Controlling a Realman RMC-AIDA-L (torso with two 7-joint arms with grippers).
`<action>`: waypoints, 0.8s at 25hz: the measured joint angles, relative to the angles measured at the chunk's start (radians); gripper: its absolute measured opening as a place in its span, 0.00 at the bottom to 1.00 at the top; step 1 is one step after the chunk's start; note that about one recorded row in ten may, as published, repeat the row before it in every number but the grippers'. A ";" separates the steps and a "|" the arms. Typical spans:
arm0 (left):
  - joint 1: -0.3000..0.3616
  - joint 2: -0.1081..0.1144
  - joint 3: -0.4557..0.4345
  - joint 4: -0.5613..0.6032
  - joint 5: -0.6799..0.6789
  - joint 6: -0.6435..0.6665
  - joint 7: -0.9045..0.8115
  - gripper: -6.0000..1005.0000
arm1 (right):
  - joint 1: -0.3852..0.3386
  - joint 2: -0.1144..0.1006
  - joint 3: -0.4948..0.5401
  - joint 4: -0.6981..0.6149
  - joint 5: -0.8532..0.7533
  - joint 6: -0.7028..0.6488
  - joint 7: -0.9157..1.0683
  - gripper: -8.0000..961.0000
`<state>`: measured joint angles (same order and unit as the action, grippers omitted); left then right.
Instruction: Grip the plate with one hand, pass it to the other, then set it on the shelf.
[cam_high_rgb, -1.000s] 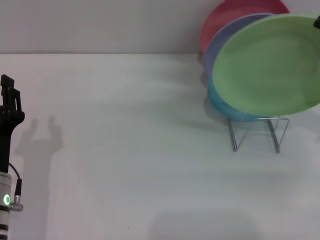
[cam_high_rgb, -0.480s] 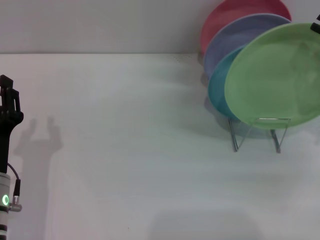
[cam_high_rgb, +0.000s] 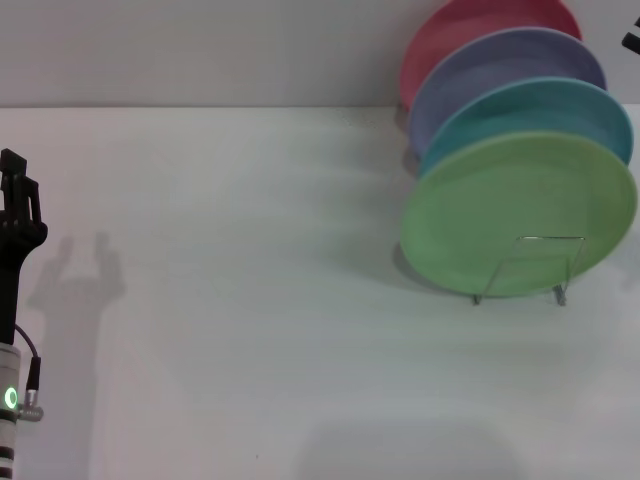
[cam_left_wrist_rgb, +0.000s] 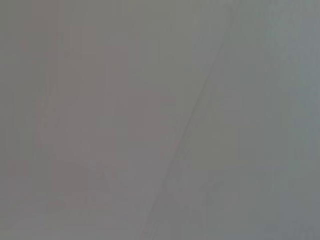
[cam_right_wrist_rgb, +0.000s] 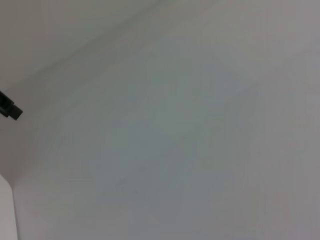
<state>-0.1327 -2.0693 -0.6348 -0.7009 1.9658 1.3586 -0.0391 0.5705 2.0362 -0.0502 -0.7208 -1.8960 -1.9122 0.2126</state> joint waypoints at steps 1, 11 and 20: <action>-0.001 0.000 0.000 0.000 0.000 0.000 0.000 0.41 | 0.002 0.000 0.000 0.005 0.000 0.000 0.006 0.09; 0.000 0.002 -0.005 0.013 0.000 0.003 -0.007 0.43 | -0.038 -0.021 0.000 0.041 0.216 -0.083 0.277 0.09; -0.035 0.003 -0.008 0.148 0.009 0.096 -0.011 0.44 | -0.166 -0.011 0.010 0.230 0.569 0.046 0.586 0.09</action>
<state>-0.1681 -2.0659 -0.6433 -0.5529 1.9744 1.4542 -0.0497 0.4041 2.0253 -0.0397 -0.4907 -1.3267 -1.8665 0.7985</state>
